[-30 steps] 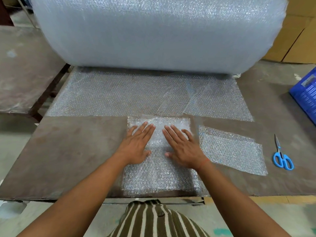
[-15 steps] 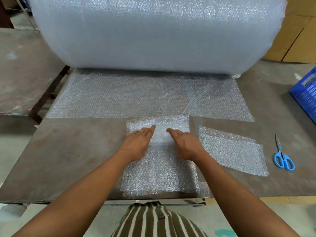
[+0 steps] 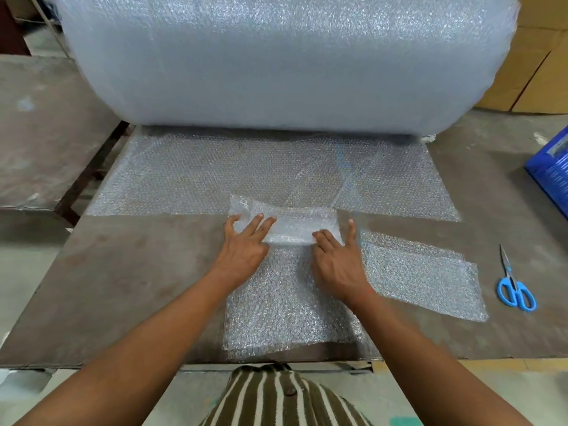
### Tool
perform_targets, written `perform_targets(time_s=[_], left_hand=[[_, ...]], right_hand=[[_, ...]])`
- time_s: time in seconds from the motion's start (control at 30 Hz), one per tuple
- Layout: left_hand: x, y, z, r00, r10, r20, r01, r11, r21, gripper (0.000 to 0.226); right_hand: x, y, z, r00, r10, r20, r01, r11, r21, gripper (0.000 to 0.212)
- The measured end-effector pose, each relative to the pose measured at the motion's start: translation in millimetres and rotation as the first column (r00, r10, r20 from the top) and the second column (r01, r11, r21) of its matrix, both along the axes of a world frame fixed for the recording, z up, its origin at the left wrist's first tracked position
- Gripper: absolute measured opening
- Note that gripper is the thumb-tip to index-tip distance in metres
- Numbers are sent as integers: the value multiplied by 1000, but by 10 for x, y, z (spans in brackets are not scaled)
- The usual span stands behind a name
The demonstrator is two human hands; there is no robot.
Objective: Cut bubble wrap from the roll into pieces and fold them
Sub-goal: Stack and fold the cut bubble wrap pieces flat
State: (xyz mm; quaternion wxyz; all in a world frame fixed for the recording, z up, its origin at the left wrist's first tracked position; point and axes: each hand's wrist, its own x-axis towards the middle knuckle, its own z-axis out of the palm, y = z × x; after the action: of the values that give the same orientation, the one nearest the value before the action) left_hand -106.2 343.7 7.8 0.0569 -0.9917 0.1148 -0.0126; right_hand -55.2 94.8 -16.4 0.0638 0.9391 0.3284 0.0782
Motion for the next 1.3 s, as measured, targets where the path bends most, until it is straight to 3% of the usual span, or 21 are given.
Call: perform_targets(time_s=[0.13,0.27,0.37,0.43,0.5,0.57,0.6,0.73,0.93,1.07,1.17,1.3], left_hand=[[-49,-98,-15,986,166,9,-166,985,40,27],[-83,-162,40,971,231,67,-234,971,51,84],[-64,-235,191,948,300,110,-308,949,71,79],[-35,-227,229,933,327,148,-337,940,49,58],[-16,-178,246,922,288,258,-299,954,4,27],[-12,-124,270,898,179,402,-174,984,-48,23],[-5,-114,289,878,105,467,-80,994,-73,23],[154,-195,345,801,-113,588,210,973,-98,18],[447,-712,271,757,-374,535,502,858,-110,22],[619,-1216,309,711,-466,526,602,790,-114,29],[740,-1622,383,652,-497,573,656,749,-97,15],[817,-2034,372,629,-474,616,668,734,-117,15]], right_hand=[[-85,77,123,995,-89,54,90,996,-17,79],[-86,151,276,986,-129,109,132,991,-21,121],[-35,185,329,979,-128,159,135,990,-39,131],[14,195,346,974,-138,180,142,990,-6,125],[37,188,390,963,-135,233,117,989,91,95],[46,110,450,936,-121,332,59,980,190,53],[56,48,477,925,-126,359,42,971,234,43],[46,-294,589,907,-170,386,4,919,394,27],[-108,-1036,763,873,-469,131,310,742,595,48],[-120,-1623,822,812,-489,319,249,784,569,81],[-29,-2096,805,756,-449,477,174,840,515,74],[6,-2590,652,725,-436,533,157,859,488,59]])
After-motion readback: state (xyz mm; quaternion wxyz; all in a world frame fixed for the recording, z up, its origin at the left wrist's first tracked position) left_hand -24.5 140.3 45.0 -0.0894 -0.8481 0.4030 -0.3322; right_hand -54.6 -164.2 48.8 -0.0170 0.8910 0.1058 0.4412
